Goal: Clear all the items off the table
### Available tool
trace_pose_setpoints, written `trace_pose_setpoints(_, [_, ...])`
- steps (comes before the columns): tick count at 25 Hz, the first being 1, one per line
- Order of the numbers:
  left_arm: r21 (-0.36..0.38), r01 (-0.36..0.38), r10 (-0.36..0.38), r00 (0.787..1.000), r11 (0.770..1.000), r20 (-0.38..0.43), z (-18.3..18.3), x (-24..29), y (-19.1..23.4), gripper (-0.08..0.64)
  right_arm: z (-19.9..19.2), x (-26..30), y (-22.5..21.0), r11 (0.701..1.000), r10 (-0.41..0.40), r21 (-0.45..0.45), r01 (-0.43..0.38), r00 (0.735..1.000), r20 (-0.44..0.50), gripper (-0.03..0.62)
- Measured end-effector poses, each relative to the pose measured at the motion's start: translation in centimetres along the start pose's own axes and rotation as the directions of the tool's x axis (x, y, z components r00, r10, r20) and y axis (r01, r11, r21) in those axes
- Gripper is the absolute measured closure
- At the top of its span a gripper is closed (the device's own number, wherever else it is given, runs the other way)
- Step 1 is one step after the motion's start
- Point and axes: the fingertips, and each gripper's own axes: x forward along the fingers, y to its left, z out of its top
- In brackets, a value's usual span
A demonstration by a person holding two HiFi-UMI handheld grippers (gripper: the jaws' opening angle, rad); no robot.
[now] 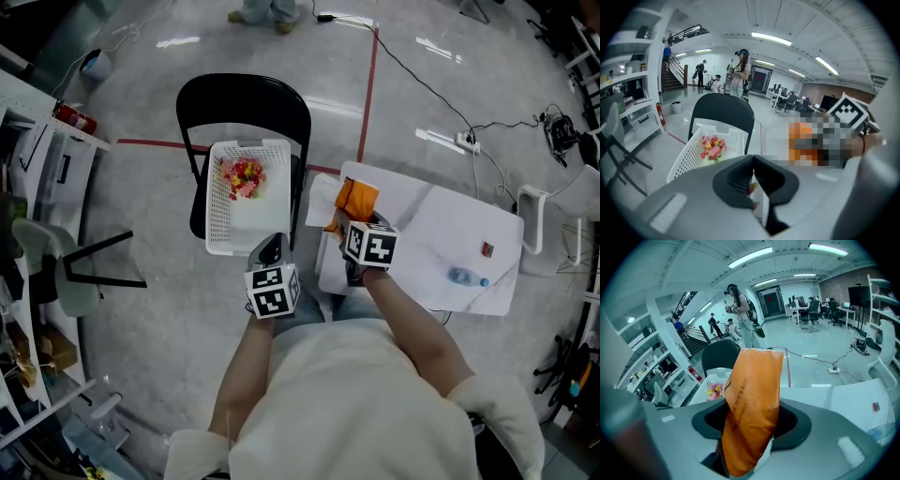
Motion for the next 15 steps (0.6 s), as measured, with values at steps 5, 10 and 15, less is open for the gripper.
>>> trace_pose_setpoints(5, [-0.030, -0.025, 0.025, 1.000, 0.999, -0.003, -0.1, -0.3, 2.4, 0.551, 0.2, 1.3, 2.9, 0.999, 0.030, -0.027, -0.030, 0.999, -0.017, 0.351])
trace_pose_setpoints(10, [-0.055, -0.043, 0.043, 0.999, 0.998, -0.002, -0.3, -0.8, 4.7, 0.551, 0.1, 2.5, 5.7, 0.997, 0.058, -0.043, -0.059, 0.998, -0.030, 0.351])
trace_pose_setpoints(15, [-0.079, -0.064, 0.064, 0.998, 0.995, -0.002, -0.5, -1.2, 7.1, 0.551, -0.2, 3.7, 8.6, 0.994, 0.087, -0.059, -0.090, 0.995, -0.045, 0.351])
